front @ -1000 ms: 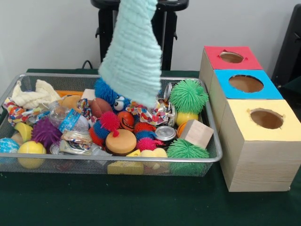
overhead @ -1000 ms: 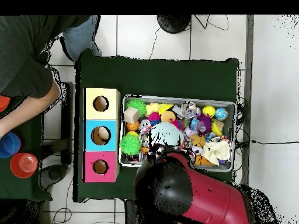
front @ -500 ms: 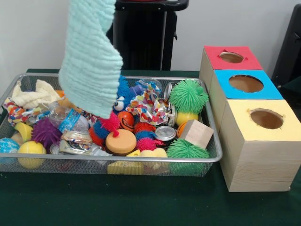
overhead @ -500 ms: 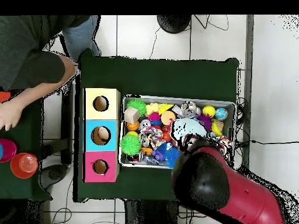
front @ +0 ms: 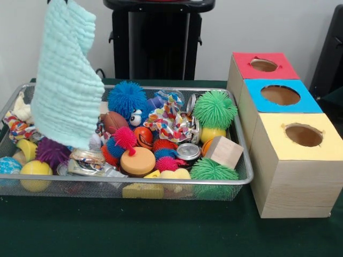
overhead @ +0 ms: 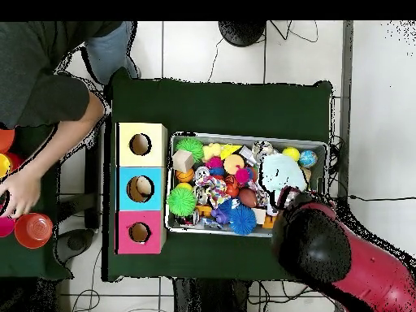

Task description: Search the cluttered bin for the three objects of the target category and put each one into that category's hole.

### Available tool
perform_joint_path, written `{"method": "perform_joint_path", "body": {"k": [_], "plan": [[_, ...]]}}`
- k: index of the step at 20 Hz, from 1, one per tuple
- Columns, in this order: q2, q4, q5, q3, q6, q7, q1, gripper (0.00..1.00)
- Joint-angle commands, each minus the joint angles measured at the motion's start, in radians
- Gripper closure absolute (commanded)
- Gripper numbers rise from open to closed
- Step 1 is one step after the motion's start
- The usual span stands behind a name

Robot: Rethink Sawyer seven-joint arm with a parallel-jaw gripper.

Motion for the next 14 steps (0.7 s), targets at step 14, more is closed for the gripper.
{"method": "perform_joint_path", "body": {"k": [14], "plan": [[0.067,0.082,-0.143,0.2,-0.018,-0.069,-0.071,1.0]]}}
